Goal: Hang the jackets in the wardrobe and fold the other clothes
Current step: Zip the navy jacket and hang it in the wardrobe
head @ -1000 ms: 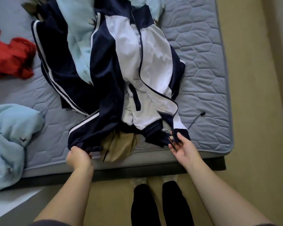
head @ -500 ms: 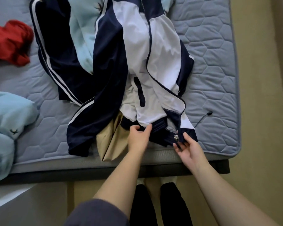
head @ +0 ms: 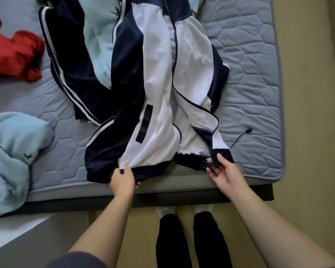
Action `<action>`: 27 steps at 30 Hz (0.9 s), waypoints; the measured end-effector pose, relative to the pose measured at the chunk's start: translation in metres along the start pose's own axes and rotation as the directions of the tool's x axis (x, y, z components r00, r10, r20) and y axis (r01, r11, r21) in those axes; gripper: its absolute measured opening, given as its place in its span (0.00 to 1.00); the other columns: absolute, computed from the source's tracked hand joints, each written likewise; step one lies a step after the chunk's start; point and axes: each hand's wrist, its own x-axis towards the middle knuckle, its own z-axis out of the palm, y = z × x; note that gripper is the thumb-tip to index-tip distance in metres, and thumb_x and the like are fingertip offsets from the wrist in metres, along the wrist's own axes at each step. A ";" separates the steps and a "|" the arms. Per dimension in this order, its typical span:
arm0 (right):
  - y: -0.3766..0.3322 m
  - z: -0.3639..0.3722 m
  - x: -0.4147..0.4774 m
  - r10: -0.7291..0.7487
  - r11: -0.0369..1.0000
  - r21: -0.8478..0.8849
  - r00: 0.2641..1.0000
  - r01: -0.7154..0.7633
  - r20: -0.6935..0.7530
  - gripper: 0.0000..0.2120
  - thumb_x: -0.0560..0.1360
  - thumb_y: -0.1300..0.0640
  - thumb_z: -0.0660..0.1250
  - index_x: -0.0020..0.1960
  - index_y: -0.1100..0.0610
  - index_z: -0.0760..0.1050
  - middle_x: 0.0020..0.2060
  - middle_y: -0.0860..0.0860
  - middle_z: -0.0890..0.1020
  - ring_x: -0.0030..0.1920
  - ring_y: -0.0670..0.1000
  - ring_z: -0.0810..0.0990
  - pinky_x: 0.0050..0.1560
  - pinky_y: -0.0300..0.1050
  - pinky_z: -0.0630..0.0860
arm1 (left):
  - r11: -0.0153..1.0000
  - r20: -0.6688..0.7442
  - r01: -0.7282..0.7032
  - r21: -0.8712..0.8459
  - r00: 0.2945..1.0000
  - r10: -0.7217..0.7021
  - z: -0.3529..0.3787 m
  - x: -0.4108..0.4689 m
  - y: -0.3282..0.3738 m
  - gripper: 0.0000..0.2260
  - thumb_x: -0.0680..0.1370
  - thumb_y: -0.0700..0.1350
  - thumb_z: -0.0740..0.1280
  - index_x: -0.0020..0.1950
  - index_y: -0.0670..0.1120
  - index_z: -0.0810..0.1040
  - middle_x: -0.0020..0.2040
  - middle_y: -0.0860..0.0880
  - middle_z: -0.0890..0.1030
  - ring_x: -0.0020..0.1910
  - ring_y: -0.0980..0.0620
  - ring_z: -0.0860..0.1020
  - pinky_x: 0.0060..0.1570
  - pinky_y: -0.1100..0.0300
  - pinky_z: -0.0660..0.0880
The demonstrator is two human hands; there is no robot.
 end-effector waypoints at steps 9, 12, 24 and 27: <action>0.030 -0.007 0.005 0.006 0.989 -0.150 1.000 -0.005 0.006 0.02 0.77 0.63 0.64 0.47 0.58 0.75 0.39 0.54 0.81 0.39 0.52 0.77 0.41 0.47 0.74 | 0.808 0.619 0.544 -0.228 0.722 -0.311 0.052 -0.037 -0.001 0.32 0.76 0.66 0.58 0.69 0.42 0.66 0.54 0.42 0.78 0.44 0.44 0.80 0.33 0.53 0.77; 0.039 -0.012 0.008 0.014 0.987 -0.162 1.000 -0.013 0.004 0.03 0.77 0.63 0.65 0.46 0.58 0.76 0.32 0.51 0.83 0.37 0.52 0.77 0.40 0.47 0.74 | 0.824 0.592 0.483 -0.296 0.770 -0.239 0.081 -0.047 -0.002 0.28 0.75 0.57 0.68 0.70 0.46 0.65 0.63 0.44 0.73 0.53 0.47 0.78 0.39 0.54 0.79; 0.042 0.004 -0.013 0.036 0.987 -0.161 0.987 -0.010 0.158 0.02 0.76 0.61 0.66 0.46 0.59 0.77 0.33 0.51 0.82 0.35 0.49 0.79 0.35 0.41 0.78 | 0.734 0.487 0.334 -0.591 0.873 -0.005 0.063 -0.045 0.019 0.09 0.81 0.46 0.59 0.55 0.41 0.70 0.31 0.48 0.81 0.27 0.55 0.78 0.32 0.60 0.78; 0.040 0.009 -0.014 0.028 0.985 -0.172 0.982 0.004 0.186 0.02 0.76 0.61 0.66 0.47 0.58 0.78 0.34 0.51 0.83 0.36 0.48 0.80 0.37 0.42 0.78 | 0.949 0.383 -0.105 -0.298 0.897 0.219 0.066 -0.038 0.014 0.19 0.74 0.50 0.71 0.61 0.46 0.74 0.57 0.44 0.80 0.55 0.51 0.78 0.56 0.55 0.75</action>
